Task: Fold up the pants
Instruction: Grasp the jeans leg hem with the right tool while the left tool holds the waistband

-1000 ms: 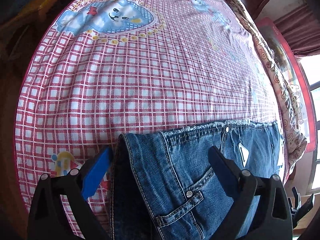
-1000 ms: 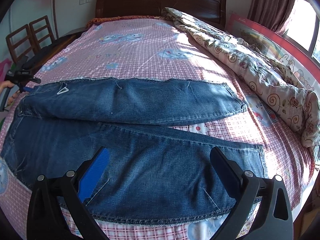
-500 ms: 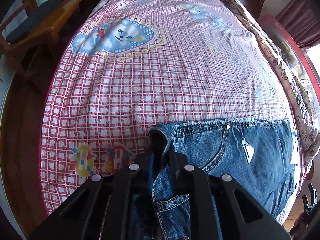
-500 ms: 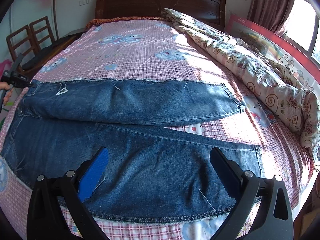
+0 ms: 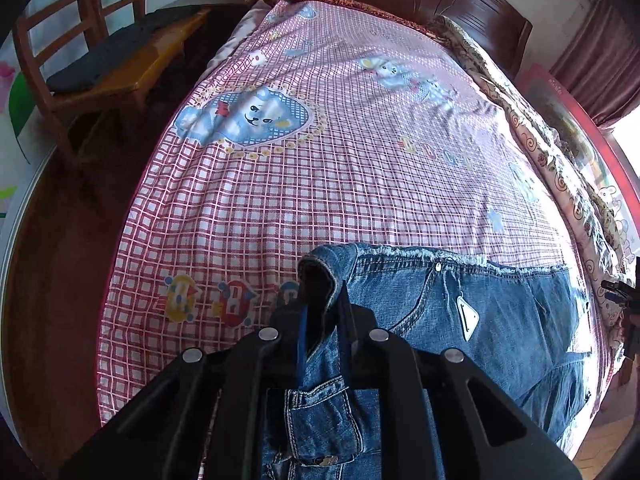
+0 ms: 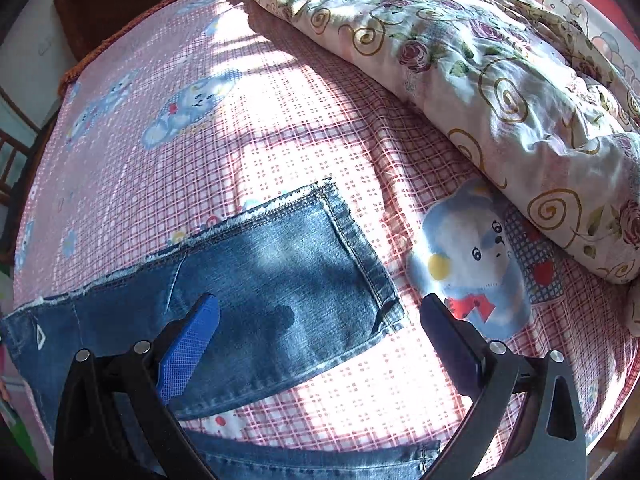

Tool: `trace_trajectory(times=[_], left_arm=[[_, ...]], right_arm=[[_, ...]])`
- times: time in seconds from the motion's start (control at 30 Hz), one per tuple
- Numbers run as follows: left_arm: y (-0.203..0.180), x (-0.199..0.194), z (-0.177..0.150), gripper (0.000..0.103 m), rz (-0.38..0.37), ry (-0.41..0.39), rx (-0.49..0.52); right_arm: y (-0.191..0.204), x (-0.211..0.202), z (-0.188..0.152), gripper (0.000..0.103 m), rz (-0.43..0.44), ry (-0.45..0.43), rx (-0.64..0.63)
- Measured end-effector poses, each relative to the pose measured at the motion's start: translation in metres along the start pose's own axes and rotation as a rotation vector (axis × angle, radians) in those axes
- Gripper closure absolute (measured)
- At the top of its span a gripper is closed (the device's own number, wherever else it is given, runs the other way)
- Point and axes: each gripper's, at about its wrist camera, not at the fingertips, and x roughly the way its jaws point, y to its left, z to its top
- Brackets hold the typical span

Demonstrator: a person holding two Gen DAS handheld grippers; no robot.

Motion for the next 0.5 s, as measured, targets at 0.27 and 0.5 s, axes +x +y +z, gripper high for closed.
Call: trace_trajectory(times=[0.27, 0.5], left_arm=[[-0.007, 0.010, 0.002, 0.092, 0.032, 0.010, -0.022], [-0.008, 0.012, 0.003, 0.091, 0.041, 0.020, -0.028]], right_arm=[[0.013, 0.059, 0.043, 0.037, -0.014, 0.066, -0.106], [0.010, 0.084, 0.058, 0.037, -0.009, 0.038, -0.104]])
